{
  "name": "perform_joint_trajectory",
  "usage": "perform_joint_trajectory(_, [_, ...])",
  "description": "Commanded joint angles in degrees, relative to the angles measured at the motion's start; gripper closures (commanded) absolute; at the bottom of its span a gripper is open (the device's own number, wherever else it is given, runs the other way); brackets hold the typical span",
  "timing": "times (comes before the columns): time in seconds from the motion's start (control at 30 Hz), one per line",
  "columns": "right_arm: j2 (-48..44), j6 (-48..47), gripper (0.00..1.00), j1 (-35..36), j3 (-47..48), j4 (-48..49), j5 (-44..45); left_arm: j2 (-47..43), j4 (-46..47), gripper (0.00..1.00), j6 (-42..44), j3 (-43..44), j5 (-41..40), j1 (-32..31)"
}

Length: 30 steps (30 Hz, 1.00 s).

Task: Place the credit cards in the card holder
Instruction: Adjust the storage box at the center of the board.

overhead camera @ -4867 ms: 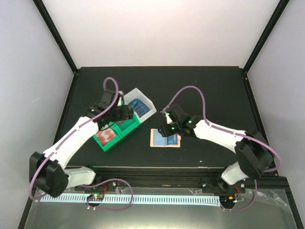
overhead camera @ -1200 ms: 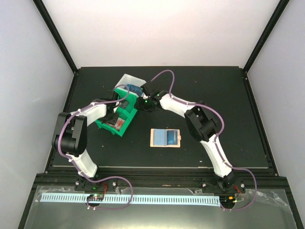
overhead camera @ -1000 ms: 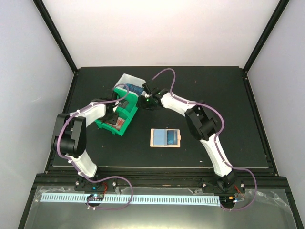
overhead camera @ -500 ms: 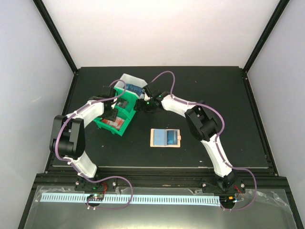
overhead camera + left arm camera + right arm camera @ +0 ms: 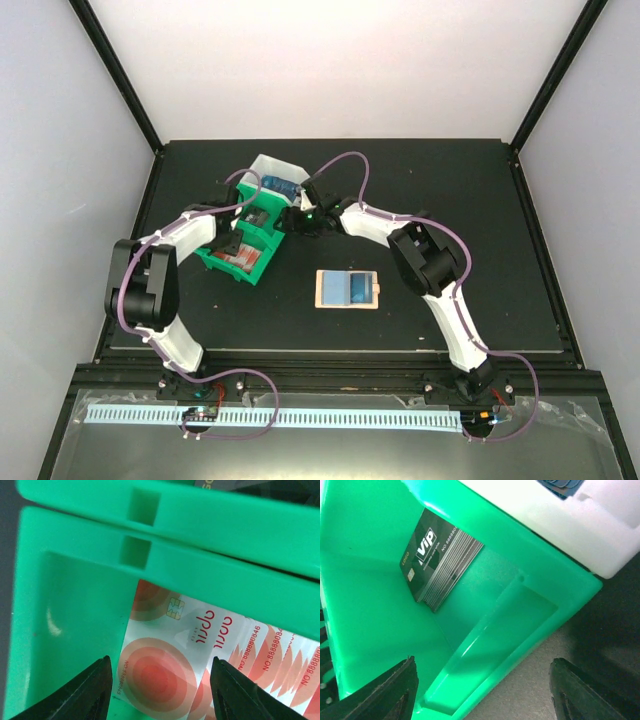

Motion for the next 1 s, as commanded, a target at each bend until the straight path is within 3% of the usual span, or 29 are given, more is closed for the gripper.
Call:
perform_joint_trajectory(0.0, [-1.03, 1.41, 0.27, 0.29, 1.04, 2.60, -1.26, 1.75, 2.28, 0.44, 0.83, -1.03, 0.03, 0.36])
perform_joint_trajectory(0.2, [2.68, 1.46, 0.27, 0.28, 5.06, -1.16, 0.56, 2.20, 3.60, 0.43, 1.57, -1.88, 1.23, 0.42])
perform_joint_trajectory(0.43, [5.58, 0.46, 0.31, 0.31, 7.10, -4.05, 2.67, 2.22, 5.02, 0.58, 1.09, -2.97, -2.64, 0.41])
perform_joint_trajectory(0.97, [6.40, -0.13, 0.36, 0.35, 8.18, -8.58, 6.87, 1.17, 0.50, 0.65, -2.36, 0.78, -5.17, 1.84])
